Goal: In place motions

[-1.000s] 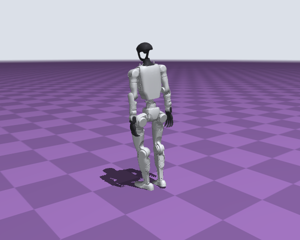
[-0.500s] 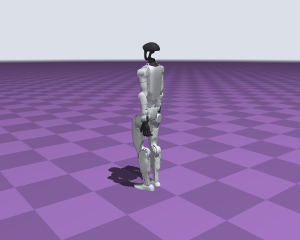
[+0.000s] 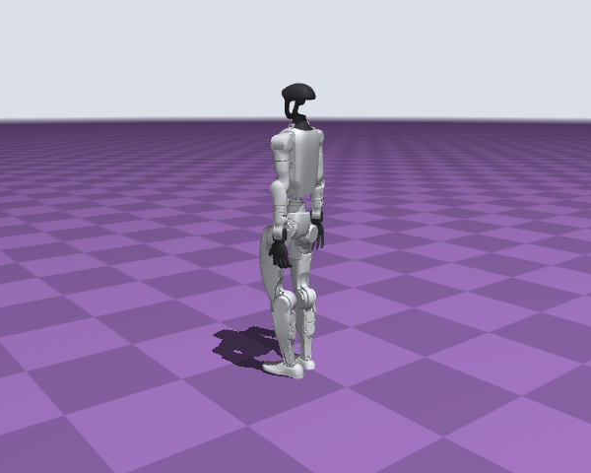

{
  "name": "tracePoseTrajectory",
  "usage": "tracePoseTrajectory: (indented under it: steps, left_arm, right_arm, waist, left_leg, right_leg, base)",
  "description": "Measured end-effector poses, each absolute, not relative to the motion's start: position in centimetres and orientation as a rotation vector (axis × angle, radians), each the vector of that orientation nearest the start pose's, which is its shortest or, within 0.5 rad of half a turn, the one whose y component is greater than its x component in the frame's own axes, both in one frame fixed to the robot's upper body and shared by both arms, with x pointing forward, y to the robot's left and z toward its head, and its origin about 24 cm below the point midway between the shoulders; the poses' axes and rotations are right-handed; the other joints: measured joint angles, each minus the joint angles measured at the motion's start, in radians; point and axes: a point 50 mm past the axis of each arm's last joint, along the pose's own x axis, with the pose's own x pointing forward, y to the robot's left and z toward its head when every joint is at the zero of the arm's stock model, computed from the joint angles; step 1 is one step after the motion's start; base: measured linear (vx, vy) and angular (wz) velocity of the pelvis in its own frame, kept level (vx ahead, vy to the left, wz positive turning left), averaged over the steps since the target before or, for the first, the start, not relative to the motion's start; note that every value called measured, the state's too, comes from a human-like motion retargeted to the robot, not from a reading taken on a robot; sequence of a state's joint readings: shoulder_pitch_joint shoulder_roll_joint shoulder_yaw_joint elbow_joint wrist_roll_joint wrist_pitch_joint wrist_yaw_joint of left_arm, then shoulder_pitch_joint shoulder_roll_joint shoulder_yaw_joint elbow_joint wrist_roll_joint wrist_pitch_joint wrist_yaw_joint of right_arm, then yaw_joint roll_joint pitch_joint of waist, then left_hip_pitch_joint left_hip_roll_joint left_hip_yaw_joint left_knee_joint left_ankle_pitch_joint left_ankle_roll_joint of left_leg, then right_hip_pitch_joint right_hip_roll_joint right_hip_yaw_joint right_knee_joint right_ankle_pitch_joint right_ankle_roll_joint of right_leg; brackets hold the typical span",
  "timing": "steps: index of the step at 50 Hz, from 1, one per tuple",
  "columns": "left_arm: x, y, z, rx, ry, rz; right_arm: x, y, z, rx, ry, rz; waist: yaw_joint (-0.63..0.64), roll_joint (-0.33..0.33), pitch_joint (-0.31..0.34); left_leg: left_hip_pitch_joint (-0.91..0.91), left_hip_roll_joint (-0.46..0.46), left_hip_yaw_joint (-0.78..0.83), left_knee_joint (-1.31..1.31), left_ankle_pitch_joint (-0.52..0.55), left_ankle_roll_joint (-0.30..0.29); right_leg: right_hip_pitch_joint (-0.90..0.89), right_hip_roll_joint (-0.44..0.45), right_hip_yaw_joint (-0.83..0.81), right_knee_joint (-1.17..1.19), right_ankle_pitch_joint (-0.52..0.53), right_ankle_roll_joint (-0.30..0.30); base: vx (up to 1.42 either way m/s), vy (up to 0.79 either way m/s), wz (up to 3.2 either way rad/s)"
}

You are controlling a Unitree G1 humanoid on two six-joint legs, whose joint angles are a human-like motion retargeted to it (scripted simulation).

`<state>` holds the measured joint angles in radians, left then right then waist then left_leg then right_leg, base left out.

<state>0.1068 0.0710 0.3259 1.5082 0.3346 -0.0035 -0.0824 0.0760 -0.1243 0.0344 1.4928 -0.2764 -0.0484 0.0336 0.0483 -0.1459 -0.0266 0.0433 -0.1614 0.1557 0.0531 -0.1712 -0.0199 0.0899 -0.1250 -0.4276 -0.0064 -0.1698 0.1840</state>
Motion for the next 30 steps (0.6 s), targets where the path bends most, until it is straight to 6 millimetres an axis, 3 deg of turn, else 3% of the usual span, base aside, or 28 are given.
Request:
tracePoseTrajectory:
  steps: [10,15,23,30]
  left_arm:
    - [-3.3,17.8,-18.0,0.007,1.664,-0.007]
    - [-1.7,18.9,-18.0,0.044,1.623,-0.008]
    - [2.3,22.4,-17.5,0.091,1.505,0.067]
    - [3.3,24.1,-17.0,0.131,1.495,0.108]
  right_arm:
    - [1.3,-20.2,-17.9,-0.318,1.476,0.163]
    - [2.0,-20.1,-17.8,-0.316,1.445,0.165]
    - [2.9,-19.9,-17.8,-0.341,1.418,0.204]
    - [0.9,-20.6,-17.8,-0.337,1.479,0.187]
  waist:
    - [-0.025,0.037,0.0]
    - [-0.036,0.06,0.013]
    - [-0.048,0.052,0.057]
    - [-0.076,0.059,0.079]
  left_leg:
    - [-0.006,0.013,0.079,-0.016,-0.043,0.024]
    - [-0.011,0.035,0.156,-0.032,-0.072,0.031]
    - [-0.033,0.069,0.341,-0.05,-0.119,0.027]
    - [-0.03,0.109,0.466,-0.055,-0.146,0.022]
  right_leg:
    - [-0.072,0.008,0.087,0.039,0.026,-0.06]
    - [-0.129,0.035,0.146,0.067,0.051,-0.106]
    - [-0.244,0.105,0.271,0.129,0.093,-0.195]
    - [-0.247,0.086,0.105,0.13,0.01,-0.257]
  base:
    - [-0.06,0.04,-0.55]
    - [-0.11,0.03,-1.02]
    - [-0.15,0.03,-1.38]
    - [-0.08,0.0,-1.05]
